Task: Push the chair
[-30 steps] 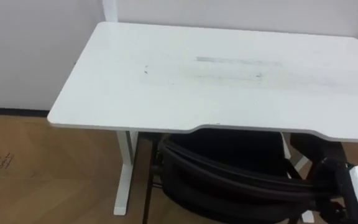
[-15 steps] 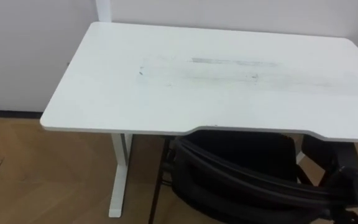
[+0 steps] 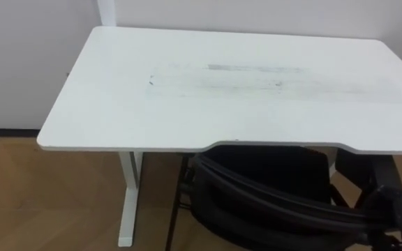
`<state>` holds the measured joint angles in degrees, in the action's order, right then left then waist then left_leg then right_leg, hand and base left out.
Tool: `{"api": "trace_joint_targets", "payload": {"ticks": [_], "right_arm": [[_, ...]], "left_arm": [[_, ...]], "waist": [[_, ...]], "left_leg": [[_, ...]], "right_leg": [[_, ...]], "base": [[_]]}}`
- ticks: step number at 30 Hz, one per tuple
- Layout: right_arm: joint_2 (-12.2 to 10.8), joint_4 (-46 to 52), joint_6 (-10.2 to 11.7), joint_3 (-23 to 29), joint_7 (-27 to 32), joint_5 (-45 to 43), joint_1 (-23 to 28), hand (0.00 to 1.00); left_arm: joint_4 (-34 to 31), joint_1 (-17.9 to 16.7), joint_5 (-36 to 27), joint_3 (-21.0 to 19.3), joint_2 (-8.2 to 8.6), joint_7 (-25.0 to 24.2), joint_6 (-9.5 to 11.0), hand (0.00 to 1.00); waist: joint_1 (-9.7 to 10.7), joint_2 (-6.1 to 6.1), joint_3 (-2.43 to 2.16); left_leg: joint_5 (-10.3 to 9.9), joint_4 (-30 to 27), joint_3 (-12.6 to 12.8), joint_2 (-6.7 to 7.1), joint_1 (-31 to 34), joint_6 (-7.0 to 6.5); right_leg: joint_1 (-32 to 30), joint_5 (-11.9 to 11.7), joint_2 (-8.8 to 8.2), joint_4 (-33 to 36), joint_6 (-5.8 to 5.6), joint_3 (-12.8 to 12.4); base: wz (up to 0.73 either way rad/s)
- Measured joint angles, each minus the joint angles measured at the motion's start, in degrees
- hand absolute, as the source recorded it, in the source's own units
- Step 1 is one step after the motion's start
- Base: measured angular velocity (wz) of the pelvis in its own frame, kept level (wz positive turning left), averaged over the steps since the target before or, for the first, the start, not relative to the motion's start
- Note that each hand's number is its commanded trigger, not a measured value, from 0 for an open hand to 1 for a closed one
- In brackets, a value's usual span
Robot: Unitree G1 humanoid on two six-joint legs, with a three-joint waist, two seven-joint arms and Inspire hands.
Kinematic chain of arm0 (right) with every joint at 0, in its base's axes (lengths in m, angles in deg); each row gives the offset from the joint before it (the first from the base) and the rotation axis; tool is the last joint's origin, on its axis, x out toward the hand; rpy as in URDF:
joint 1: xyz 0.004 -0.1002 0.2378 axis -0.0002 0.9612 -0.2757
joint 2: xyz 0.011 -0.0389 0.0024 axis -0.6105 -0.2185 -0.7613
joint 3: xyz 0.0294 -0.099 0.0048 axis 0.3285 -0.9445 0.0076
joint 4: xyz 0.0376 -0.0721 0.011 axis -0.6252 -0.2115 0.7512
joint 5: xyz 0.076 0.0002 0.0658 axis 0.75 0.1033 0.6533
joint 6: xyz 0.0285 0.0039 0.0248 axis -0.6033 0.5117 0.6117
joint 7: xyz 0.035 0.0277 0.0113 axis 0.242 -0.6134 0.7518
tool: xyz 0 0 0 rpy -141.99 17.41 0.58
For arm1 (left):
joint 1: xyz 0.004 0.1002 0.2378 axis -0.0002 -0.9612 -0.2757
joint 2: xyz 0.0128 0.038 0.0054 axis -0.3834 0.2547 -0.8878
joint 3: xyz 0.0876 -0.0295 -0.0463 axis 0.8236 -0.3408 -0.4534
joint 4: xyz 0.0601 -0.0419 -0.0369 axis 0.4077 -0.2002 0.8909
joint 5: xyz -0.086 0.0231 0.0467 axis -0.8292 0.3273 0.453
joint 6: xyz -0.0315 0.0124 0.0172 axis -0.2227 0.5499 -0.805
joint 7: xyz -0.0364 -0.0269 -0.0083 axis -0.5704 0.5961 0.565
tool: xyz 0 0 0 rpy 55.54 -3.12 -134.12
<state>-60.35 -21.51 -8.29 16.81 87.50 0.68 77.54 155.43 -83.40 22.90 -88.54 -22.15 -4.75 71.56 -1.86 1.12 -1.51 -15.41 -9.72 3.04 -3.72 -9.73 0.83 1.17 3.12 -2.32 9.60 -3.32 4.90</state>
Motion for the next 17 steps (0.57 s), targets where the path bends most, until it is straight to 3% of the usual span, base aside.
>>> {"api": "trace_joint_targets", "payload": {"ticks": [4, 17], "right_arm": [[0.00, -0.23, -0.21, -0.43, 0.66, -0.04, 0.00, 0.00], [-0.33, -0.22, -0.90, -0.85, 0.66, 0.09, -0.03, 0.00]], "left_arm": [[0.05, 0.86, 0.11, -0.10, 0.95, 0.05, 0.02, 0.00], [0.08, 1.94, -0.01, -0.11, 0.97, 0.52, 0.10, 0.00]], "waist": [[0.03, 0.03, -0.03], [0.54, 0.14, -0.11]], "left_leg": [[-0.16, 0.00, -0.25, 0.00, 0.01, 0.10], [-0.17, -0.01, -0.60, 0.07, 0.15, 0.04]], "right_leg": [[0.09, 0.00, -0.03, 0.01, -0.01, 0.28], [0.19, 0.01, -0.20, 0.05, -0.01, 0.77]], "base": [[0.02], [0.00]]}}
